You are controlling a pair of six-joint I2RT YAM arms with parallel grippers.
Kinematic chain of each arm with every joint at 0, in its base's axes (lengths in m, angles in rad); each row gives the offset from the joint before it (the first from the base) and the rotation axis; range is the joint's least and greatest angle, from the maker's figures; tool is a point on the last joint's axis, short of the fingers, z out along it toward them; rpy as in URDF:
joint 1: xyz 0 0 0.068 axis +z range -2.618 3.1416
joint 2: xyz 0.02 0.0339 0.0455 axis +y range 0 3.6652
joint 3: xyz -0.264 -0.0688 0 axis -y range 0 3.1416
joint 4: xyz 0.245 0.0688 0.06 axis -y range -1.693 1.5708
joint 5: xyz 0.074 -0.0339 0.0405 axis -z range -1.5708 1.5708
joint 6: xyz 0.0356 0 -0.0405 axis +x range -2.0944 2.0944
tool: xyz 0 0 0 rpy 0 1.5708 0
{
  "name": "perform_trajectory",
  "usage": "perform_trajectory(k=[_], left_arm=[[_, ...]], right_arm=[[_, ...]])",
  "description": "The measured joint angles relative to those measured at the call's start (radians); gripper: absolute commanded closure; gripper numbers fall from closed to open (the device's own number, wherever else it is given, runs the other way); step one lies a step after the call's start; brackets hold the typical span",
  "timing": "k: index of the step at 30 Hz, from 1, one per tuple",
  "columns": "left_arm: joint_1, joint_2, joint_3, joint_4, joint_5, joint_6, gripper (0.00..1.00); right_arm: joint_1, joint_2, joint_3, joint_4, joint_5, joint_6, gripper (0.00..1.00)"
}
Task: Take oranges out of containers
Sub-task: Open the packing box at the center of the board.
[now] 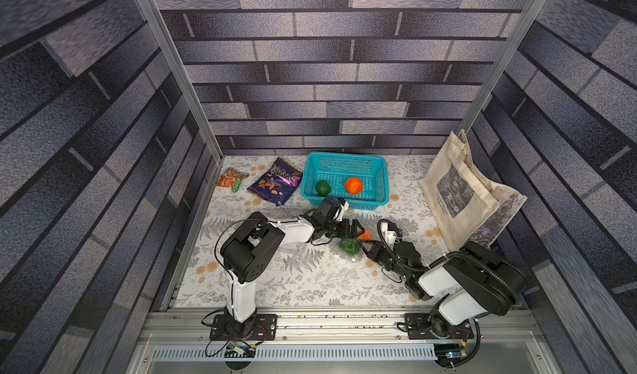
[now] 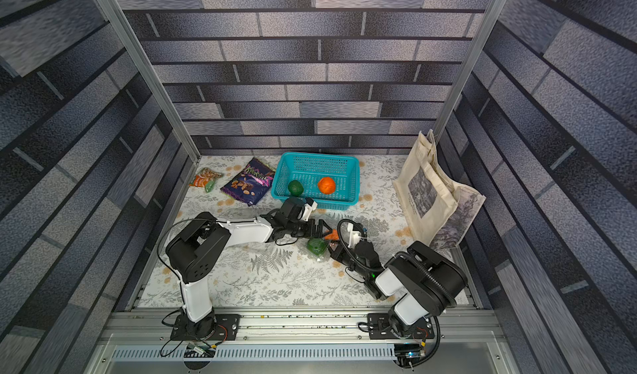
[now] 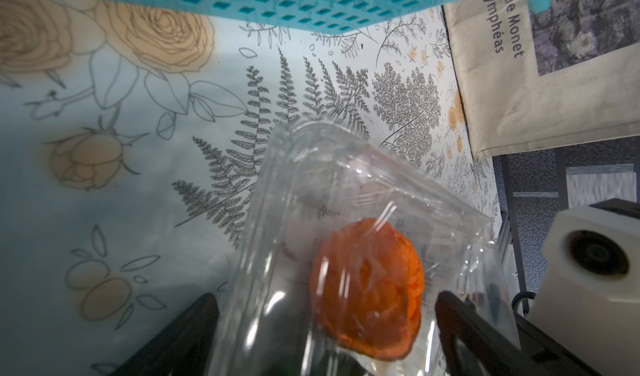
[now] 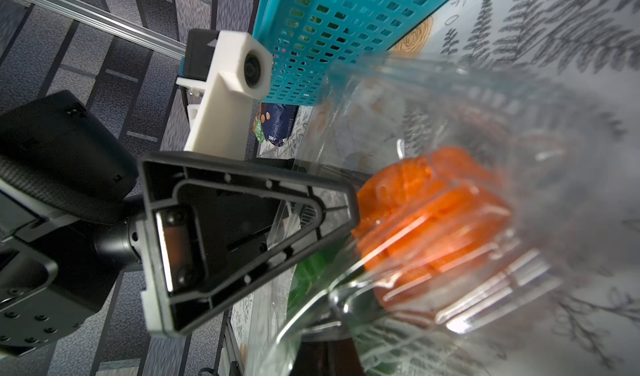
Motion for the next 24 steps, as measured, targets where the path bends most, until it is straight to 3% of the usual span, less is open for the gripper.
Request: perform_trajectory(k=[6,18,24], left_arm=[[0.010,-0.006,-0.010,0.003,0.003,-0.001,0.00],[0.025,-0.037,-0.036,-0.017,-0.005,-0.003,0.00],[0.058,-0.080,-0.064,-0.071,-0.016,0.001,0.00]], right_arm=[[0.007,-0.001,-0.004,0.035,-0.005,-0.002,0.70],[0.009,0.005,-0.004,0.056,-0.015,-0.003,0.69],[0.009,-0.087,0.005,-0.095,-0.007,-0.002,0.70]])
